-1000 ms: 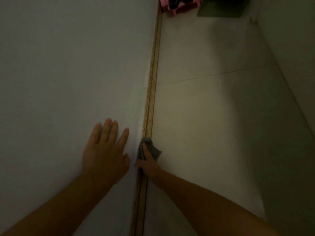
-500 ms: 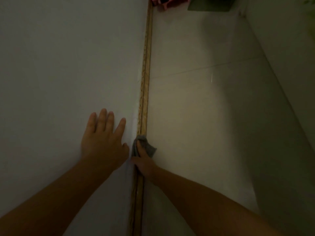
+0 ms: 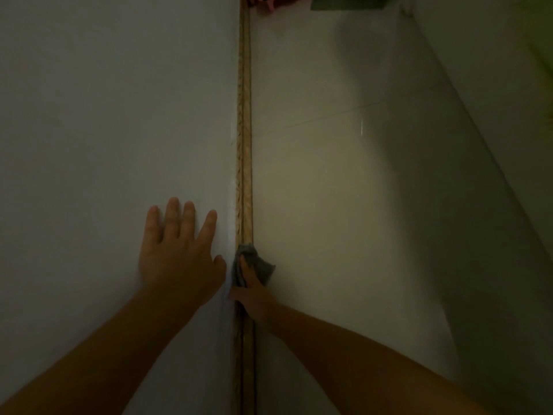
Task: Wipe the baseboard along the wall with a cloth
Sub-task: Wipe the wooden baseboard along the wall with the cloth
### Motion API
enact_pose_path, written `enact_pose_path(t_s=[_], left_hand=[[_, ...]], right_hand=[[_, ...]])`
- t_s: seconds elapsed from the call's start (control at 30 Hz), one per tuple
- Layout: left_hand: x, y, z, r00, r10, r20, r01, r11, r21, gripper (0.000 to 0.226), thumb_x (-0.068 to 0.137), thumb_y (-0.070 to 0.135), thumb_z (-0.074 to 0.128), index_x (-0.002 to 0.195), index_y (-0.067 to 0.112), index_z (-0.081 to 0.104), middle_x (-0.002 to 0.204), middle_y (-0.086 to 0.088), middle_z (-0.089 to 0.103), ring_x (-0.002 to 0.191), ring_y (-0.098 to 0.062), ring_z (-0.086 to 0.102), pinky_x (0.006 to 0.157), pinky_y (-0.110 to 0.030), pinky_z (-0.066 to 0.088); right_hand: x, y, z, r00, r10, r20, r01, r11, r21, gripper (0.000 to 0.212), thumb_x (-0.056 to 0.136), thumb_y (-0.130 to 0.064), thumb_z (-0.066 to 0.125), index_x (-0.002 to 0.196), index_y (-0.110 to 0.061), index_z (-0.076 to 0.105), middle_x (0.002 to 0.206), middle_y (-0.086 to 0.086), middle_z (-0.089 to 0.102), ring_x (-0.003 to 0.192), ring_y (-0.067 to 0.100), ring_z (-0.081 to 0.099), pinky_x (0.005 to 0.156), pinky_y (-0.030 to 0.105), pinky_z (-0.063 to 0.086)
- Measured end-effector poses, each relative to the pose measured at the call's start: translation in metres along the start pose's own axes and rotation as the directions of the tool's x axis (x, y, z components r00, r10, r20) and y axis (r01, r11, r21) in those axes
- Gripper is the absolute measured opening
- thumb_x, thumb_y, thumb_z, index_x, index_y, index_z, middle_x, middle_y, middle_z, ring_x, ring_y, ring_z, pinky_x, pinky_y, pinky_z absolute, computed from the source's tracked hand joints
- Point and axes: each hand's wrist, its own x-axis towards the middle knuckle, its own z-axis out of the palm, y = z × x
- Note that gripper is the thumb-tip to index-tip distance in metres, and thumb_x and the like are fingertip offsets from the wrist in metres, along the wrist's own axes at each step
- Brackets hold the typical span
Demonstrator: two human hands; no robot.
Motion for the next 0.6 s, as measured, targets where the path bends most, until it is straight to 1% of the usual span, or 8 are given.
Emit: enact_pose_path(t_s=[0.07, 0.17, 0.2, 0.33, 0.4, 0.5, 0.53, 0.6], left_hand=[[-0.002, 0.003, 0.003, 1.0, 0.008, -0.006, -0.008, 1.0, -0.017, 0.075, 0.089, 0.061, 0.009, 0.144, 0.022, -0.023, 0.157, -0.013, -0.014, 0.142, -0.035, -0.018, 0.109, -0.055, -0.017], [-0.007, 0.008, 0.008, 0.999, 0.033, 0.007, -0.034, 0.999, 0.014, 0.075, 0.089, 0.06, 0.01, 0.145, 0.022, -0.022, 0.157, -0.013, -0.013, 0.142, -0.036, -0.017, 0.107, -0.054, -0.019], [-0.009, 0.008, 0.009, 0.999, 0.042, 0.008, -0.042, 0.999, 0.03, 0.074, 0.089, 0.06, 0.01, 0.145, 0.022, -0.021, 0.157, -0.013, -0.013, 0.142, -0.036, -0.017, 0.107, -0.054, -0.019], [-0.01, 0.007, 0.01, 0.998, 0.059, -0.019, -0.058, 0.996, 0.066, 0.073, 0.089, 0.059, 0.008, 0.146, 0.022, -0.019, 0.158, -0.014, -0.012, 0.143, -0.036, -0.015, 0.103, -0.055, -0.022], [-0.011, 0.008, 0.01, 0.999, 0.044, -0.008, -0.044, 0.997, 0.068, 0.073, 0.089, 0.059, 0.007, 0.145, 0.022, -0.021, 0.157, -0.013, -0.013, 0.142, -0.035, -0.017, 0.103, -0.055, -0.022], [-0.019, 0.006, 0.006, 0.998, 0.057, -0.037, -0.055, 0.997, 0.061, 0.073, 0.09, 0.057, 0.011, 0.147, 0.021, -0.017, 0.158, -0.014, -0.01, 0.143, -0.034, -0.015, 0.106, -0.054, -0.019], [-0.022, 0.006, 0.008, 0.997, 0.056, -0.054, -0.053, 0.997, 0.055, 0.073, 0.09, 0.057, 0.012, 0.147, 0.02, -0.016, 0.158, -0.015, -0.009, 0.143, -0.035, -0.015, 0.107, -0.054, -0.018], [-0.03, 0.007, 0.007, 0.996, 0.058, -0.073, -0.055, 0.998, 0.032, 0.073, 0.091, 0.056, 0.013, 0.147, 0.019, -0.016, 0.157, -0.016, -0.01, 0.143, -0.035, -0.014, 0.108, -0.054, -0.017]], right_hand=[[-0.001, 0.001, 0.002, 1.0, -0.012, -0.015, 0.013, 1.0, 0.026, 0.093, 0.083, -0.025, 0.064, 0.148, -0.04, 0.0, 0.161, -0.003, -0.001, 0.146, 0.026, 0.012, 0.113, 0.043, 0.032], [-0.002, -0.001, 0.005, 1.0, 0.002, -0.004, -0.002, 1.0, 0.007, 0.097, 0.075, -0.037, 0.064, 0.147, -0.043, -0.001, 0.161, -0.004, -0.005, 0.147, 0.027, 0.008, 0.114, 0.047, 0.03], [-0.003, -0.001, 0.005, 1.0, 0.017, 0.01, -0.017, 1.0, 0.024, 0.099, 0.075, -0.037, 0.065, 0.149, -0.039, -0.001, 0.161, -0.004, -0.005, 0.147, 0.027, 0.009, 0.114, 0.046, 0.03], [-0.004, 0.001, 0.002, 0.998, 0.064, 0.021, -0.066, 0.993, 0.1, 0.088, 0.092, -0.019, 0.06, 0.151, -0.032, -0.004, 0.161, 0.0, -0.004, 0.145, 0.028, 0.014, 0.112, 0.037, 0.032], [-0.002, -0.005, 0.002, 0.998, 0.064, 0.002, -0.064, 0.995, 0.081, 0.09, 0.089, -0.024, 0.062, 0.151, -0.033, -0.004, 0.161, 0.001, -0.003, 0.145, 0.029, 0.016, 0.112, 0.037, 0.032], [0.002, -0.011, 0.003, 0.998, 0.062, 0.017, -0.063, 0.997, 0.045, 0.104, 0.07, -0.041, 0.065, 0.15, -0.039, -0.002, 0.161, 0.001, 0.005, 0.141, 0.027, 0.026, 0.112, 0.04, 0.035], [0.001, -0.011, 0.003, 0.998, 0.058, 0.014, -0.058, 0.998, 0.036, 0.105, 0.07, -0.041, 0.064, 0.15, -0.038, -0.003, 0.161, 0.001, 0.008, 0.14, 0.027, 0.028, 0.111, 0.039, 0.036], [-0.005, -0.007, 0.004, 0.998, 0.06, 0.026, -0.061, 0.998, 0.023, 0.098, 0.08, -0.034, 0.062, 0.151, -0.034, -0.006, 0.16, 0.003, 0.01, 0.14, 0.028, 0.028, 0.11, 0.037, 0.036]])
